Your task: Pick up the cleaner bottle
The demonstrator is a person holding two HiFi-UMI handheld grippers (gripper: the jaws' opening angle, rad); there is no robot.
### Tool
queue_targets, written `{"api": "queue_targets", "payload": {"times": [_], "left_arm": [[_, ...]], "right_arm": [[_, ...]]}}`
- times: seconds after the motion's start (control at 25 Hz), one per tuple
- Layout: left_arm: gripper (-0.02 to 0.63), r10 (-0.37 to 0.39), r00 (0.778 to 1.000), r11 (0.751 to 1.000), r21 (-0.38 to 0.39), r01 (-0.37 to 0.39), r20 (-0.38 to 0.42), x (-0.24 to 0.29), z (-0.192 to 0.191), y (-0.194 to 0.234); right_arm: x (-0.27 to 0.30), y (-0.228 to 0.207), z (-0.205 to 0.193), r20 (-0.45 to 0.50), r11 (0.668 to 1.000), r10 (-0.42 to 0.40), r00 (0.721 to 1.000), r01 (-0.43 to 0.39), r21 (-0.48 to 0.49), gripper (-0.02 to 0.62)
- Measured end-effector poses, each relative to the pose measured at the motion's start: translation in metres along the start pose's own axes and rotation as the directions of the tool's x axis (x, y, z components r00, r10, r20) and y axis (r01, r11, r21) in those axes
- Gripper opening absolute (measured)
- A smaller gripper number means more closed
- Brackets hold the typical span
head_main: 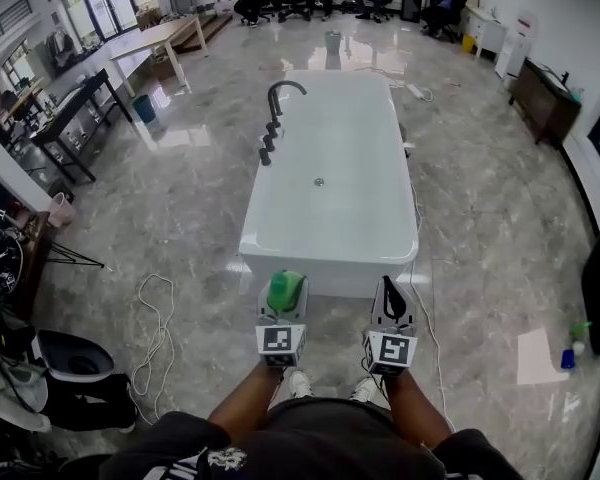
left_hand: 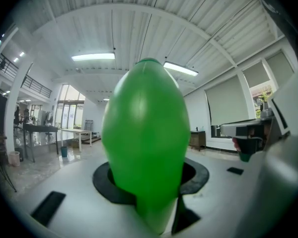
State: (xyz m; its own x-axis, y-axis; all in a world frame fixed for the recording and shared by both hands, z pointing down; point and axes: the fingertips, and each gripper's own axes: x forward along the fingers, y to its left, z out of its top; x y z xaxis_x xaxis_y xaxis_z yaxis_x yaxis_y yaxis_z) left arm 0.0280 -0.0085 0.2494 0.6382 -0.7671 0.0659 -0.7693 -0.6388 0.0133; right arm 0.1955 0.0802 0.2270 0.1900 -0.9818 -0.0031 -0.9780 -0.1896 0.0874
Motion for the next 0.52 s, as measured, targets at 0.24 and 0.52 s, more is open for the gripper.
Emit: {"api": "queue_targets", "payload": {"times": [0.24, 0.52], "left_arm": [[0.179, -0.005, 1.0, 1.0, 0.006, 0.005, -0.001, 0.001, 0.0, -0.013], [0.179, -0.007, 1.0, 1.0, 0.007, 0.007, -0.013, 0.001, -0.011, -0.019]], "right_arm": [[-0.003, -0.006, -0.003, -0.004, 1.0, 0.009, 1.0, -0.009, -0.002, 0.015], [-0.009, -0.009, -0.008, -0.003, 1.0, 0.012, 1.0, -0.012, -0.008, 0.015]]}}
